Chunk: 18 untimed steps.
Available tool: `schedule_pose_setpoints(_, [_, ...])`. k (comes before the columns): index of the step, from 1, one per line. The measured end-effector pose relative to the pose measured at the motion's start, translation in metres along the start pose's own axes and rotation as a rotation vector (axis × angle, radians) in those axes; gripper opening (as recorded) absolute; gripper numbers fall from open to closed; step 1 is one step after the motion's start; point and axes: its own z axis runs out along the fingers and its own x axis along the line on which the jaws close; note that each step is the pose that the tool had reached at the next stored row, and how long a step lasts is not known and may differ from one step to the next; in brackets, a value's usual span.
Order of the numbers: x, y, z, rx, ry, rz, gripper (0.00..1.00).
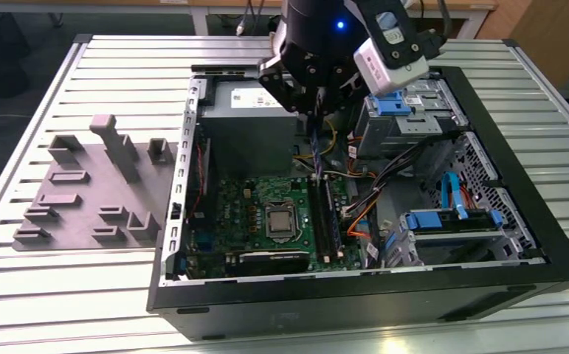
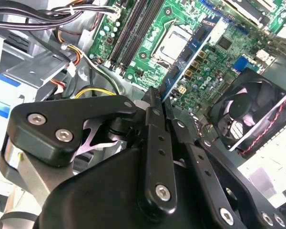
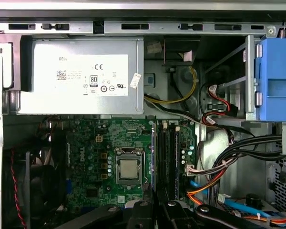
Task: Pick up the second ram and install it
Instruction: 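Insert the second ram into the second slot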
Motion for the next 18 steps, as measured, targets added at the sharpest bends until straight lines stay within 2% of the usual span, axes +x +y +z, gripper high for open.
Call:
schedule_pose_setpoints(3, [-0.0009,0.0,0.0029,-0.0001,0.0,0.0,0.14])
schedule_pose_setpoints(18, [-0.0058,0.0,0.0301,0.0,0.003,-0.017,0.14])
